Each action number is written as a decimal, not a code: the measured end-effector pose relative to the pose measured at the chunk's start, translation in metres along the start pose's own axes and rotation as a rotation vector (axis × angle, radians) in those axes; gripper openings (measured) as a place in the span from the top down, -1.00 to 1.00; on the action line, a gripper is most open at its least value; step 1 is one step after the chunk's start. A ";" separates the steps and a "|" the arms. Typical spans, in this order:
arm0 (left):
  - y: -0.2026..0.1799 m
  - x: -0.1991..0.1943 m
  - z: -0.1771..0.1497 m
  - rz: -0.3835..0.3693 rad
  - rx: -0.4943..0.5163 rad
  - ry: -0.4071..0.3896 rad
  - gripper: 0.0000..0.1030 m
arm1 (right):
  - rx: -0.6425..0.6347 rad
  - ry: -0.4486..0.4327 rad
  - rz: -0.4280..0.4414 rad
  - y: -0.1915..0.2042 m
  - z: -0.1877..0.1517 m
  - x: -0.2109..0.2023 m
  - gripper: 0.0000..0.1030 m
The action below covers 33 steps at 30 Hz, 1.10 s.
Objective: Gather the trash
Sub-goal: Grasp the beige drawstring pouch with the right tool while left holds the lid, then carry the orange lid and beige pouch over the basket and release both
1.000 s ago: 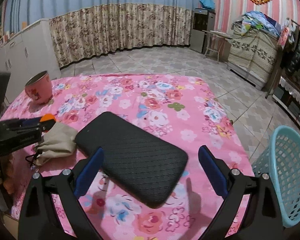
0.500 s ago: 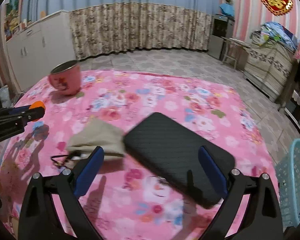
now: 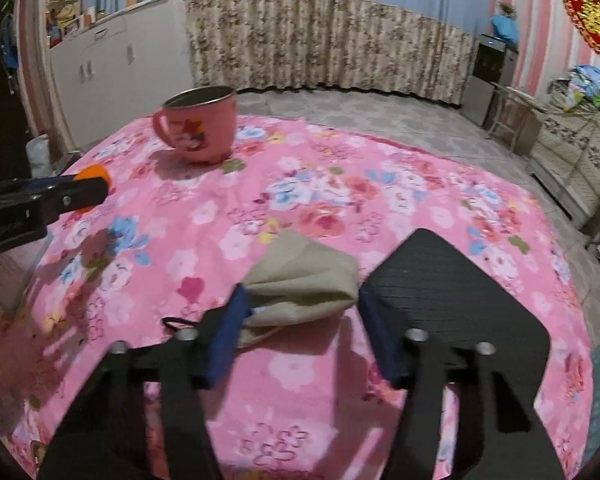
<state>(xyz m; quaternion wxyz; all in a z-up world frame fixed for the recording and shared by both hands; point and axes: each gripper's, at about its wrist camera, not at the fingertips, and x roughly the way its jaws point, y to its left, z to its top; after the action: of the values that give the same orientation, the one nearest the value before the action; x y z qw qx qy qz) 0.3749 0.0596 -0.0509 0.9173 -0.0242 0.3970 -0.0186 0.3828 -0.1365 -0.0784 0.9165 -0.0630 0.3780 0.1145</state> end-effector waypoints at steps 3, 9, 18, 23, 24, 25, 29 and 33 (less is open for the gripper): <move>0.003 -0.002 0.002 0.001 -0.012 -0.001 0.23 | -0.024 -0.013 0.005 0.002 0.001 -0.004 0.29; -0.003 -0.007 0.004 0.005 -0.015 -0.025 0.23 | 0.014 -0.060 0.012 -0.017 0.002 -0.029 0.43; -0.036 -0.015 0.006 0.000 0.028 -0.051 0.23 | 0.075 -0.149 -0.047 -0.078 -0.001 -0.080 0.43; -0.071 -0.027 0.011 -0.017 0.071 -0.078 0.23 | 0.132 -0.181 -0.091 -0.125 -0.010 -0.110 0.43; -0.079 -0.029 0.012 -0.023 0.078 -0.083 0.23 | 0.145 -0.187 -0.102 -0.136 -0.014 -0.117 0.43; -0.089 -0.031 0.013 -0.035 0.083 -0.087 0.23 | 0.157 -0.193 -0.111 -0.145 -0.016 -0.121 0.43; -0.134 -0.038 0.016 -0.080 0.124 -0.100 0.23 | 0.224 -0.220 -0.149 -0.183 -0.030 -0.144 0.43; -0.190 -0.048 0.015 -0.140 0.171 -0.118 0.23 | 0.278 -0.249 -0.203 -0.219 -0.045 -0.167 0.43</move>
<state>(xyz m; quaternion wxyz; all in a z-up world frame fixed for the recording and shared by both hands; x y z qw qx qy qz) 0.3501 -0.1274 0.0051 0.9343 0.0253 0.3367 -0.1147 0.2942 -0.3839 0.0142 0.9628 0.0410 0.2659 -0.0248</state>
